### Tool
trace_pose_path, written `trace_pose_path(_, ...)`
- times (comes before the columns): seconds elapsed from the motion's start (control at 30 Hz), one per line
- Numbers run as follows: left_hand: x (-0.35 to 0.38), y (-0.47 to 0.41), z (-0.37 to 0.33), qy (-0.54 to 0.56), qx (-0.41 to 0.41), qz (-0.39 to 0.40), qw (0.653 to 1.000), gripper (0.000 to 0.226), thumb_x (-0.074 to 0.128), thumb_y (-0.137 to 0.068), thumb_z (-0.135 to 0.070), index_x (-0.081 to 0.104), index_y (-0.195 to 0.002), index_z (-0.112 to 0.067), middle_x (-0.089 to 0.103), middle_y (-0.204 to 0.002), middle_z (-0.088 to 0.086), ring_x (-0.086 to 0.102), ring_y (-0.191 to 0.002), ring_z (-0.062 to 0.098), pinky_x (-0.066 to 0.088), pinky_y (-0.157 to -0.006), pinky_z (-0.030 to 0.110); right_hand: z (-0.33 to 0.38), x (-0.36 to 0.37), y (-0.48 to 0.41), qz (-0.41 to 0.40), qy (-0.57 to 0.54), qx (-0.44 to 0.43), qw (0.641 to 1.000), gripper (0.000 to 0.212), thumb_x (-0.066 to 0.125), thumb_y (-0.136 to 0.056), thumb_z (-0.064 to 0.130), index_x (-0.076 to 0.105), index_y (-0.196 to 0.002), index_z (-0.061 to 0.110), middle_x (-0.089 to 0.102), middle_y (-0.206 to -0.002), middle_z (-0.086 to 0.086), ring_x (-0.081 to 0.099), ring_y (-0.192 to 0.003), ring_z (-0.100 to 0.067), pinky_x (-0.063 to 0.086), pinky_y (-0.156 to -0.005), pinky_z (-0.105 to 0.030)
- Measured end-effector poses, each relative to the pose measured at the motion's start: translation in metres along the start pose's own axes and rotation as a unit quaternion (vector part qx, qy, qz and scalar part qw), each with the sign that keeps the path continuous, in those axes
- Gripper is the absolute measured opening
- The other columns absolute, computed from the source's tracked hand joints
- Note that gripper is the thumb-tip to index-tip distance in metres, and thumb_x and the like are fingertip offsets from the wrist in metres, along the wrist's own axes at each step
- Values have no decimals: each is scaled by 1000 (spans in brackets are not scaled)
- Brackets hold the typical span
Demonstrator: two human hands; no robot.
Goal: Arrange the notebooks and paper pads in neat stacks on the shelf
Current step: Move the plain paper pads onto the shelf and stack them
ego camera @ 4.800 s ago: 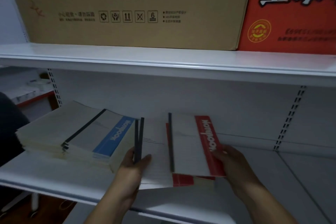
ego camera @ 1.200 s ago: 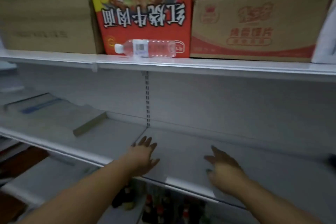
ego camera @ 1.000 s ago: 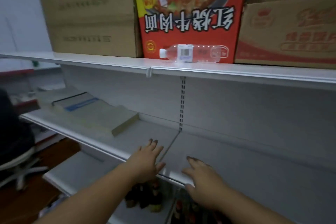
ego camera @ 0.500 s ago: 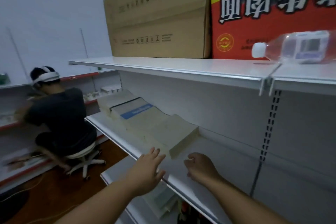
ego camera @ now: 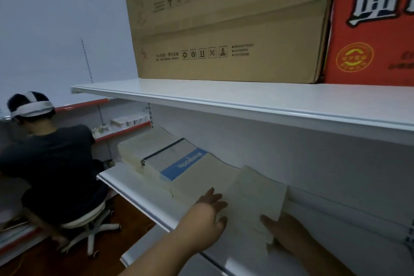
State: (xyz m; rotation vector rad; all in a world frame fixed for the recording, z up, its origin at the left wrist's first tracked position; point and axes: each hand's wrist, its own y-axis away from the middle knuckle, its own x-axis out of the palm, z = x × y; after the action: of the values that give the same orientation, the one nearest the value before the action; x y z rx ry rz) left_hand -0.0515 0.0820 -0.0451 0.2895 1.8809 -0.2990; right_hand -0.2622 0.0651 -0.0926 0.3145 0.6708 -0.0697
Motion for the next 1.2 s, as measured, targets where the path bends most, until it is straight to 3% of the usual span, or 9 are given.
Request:
trace_pose_path(0.17,-21,-13,31,231,-49,-91,967,30,50,-92,-20,67,-116,-15,67,-117,-1,64,-103,14,48,-91,21,-2,-17,40,-82,-114,37,989,42,56,-92,30,59,-123,2,59,-128,-16,57,-101,-26,44,-91,-33)
trace_pose_path(0.27,-23,-26,33,510,-121,-5,852,20,54,-93,-19,66,-94,-4,70,-90,14,65,-59,19,53,-59,28,7,-11,59,-126,-156,71,977,39,60,-89,26,61,-120,2,59,-125,-16,56,-106,-27,41,-93,-31)
trace_pose_path(0.37,-7,-32,32,598,-135,149,776,26,56,-92,-28,66,-102,-7,73,-90,9,70,-66,22,57,-61,31,21,7,75,-154,-173,32,972,9,63,-88,20,67,-95,15,66,-107,-13,57,-78,-13,43,-66,-13)
trace_pose_path(0.43,4,-35,35,627,-140,151,751,24,60,-89,-15,63,-112,-11,74,-98,12,71,-84,31,57,-73,43,24,19,74,-166,-162,-1,973,11,63,-87,15,63,-80,23,68,-94,-8,54,-69,2,41,-53,-4)
trace_pose_path(0.53,12,-40,47,648,-151,109,739,38,65,-79,4,59,-115,-5,71,-99,21,68,-89,36,55,-80,46,39,25,66,-175,-142,-18,974,14,60,-90,21,66,-79,28,69,-92,-2,62,-77,-4,47,-65,-12)
trace_pose_path(0.73,10,-41,59,617,-136,11,775,68,69,-54,-4,52,-120,-8,67,-100,16,63,-94,34,52,-84,45,38,26,40,-208,40,84,974,64,42,-90,55,38,-141,16,43,-143,-12,44,-129,-23,37,-100,-29)
trace_pose_path(0.9,5,-42,80,654,-146,-27,742,69,65,-51,-2,51,-118,-7,65,-94,17,62,-83,32,50,-69,35,17,22,30,-140,66,132,979,46,44,-89,57,60,-89,13,66,-104,-11,63,-94,-20,40,-64,-25)
trace_pose_path(1.07,-2,-42,89,612,-125,-63,778,69,56,-47,-6,49,-115,-6,61,-83,8,56,-75,20,43,-62,26,-9,-21,48,-195,-170,104,960,25,61,-89,24,69,-99,3,66,-110,-16,61,-90,-25,50,-75,-19)
trace_pose_path(1.2,3,-45,73,600,-116,-61,789,42,68,-76,-5,50,-113,-11,60,-82,5,54,-71,10,43,-52,15,-3,-23,57,-194,-212,78,955,16,70,-82,20,75,-77,6,74,-90,-18,68,-89,-32,50,-90,-39)
